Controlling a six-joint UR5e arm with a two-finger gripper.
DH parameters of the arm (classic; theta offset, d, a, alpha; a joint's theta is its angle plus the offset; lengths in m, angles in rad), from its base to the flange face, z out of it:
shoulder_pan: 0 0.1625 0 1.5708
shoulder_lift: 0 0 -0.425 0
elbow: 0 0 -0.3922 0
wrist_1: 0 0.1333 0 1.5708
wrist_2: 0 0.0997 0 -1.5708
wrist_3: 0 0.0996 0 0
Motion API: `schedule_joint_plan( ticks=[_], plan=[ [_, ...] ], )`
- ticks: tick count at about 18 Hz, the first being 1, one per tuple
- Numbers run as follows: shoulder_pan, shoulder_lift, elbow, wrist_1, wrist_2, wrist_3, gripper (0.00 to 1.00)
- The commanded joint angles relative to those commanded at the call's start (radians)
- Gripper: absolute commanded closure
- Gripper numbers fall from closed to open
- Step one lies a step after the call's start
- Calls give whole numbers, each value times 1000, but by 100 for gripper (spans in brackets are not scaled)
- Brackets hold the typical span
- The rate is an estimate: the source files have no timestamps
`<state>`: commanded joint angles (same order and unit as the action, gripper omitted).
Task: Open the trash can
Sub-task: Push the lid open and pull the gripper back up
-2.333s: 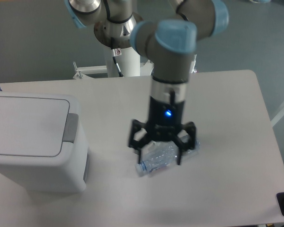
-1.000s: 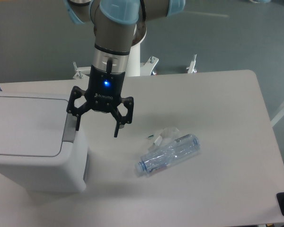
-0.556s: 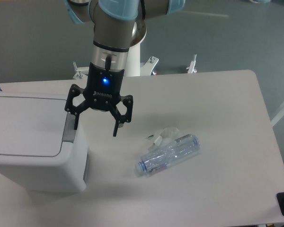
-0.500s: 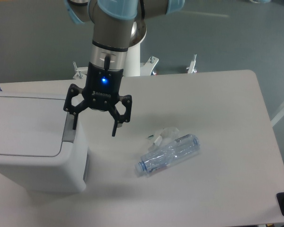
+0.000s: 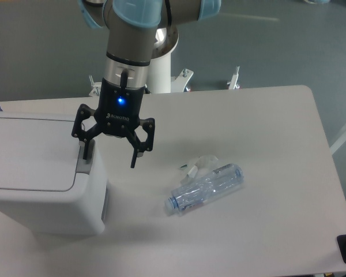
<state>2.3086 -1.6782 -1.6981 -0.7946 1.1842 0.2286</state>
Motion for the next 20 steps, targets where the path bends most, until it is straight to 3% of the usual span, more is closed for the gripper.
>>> schedule_joint_plan(
  ticks=[11, 15, 20],
  plan=[
    [11, 2, 17, 2, -3, -3, 0],
    [129, -11, 31, 11, 2, 17, 0],
    [258, -98, 87, 11, 5, 150, 0]
  ],
)
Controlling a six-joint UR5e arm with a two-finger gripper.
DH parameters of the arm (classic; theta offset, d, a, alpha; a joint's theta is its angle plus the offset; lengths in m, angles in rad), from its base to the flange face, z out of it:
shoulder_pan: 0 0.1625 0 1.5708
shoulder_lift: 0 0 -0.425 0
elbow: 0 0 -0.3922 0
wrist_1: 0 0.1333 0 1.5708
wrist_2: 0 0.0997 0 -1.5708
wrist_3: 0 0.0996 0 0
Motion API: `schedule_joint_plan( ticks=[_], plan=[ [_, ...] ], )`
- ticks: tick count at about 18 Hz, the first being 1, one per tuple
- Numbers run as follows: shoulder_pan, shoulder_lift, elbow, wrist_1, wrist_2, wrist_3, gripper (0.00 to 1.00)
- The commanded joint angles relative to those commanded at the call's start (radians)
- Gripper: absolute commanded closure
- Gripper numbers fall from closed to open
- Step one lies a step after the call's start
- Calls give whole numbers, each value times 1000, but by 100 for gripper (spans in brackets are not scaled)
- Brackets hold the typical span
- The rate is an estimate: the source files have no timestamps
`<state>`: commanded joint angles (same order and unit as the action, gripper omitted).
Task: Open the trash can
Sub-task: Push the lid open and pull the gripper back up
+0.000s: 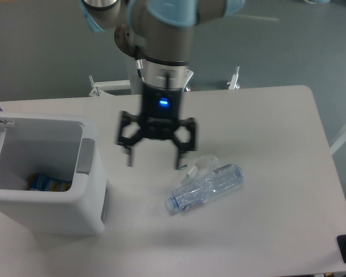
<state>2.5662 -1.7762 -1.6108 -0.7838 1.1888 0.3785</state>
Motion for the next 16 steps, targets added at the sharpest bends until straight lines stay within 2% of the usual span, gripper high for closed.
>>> schedule_joint_plan(
  ticks=[3, 5, 9, 13, 16],
  plan=[
    [58, -69, 43, 0, 24, 123, 0],
    [84, -94, 43, 2, 113, 209, 0],
    [109, -187, 48, -2, 236, 429, 0],
    [106, -197, 42, -34, 365, 660, 0],
    [100, -200, 34, -63, 439, 700, 0]
  ],
)
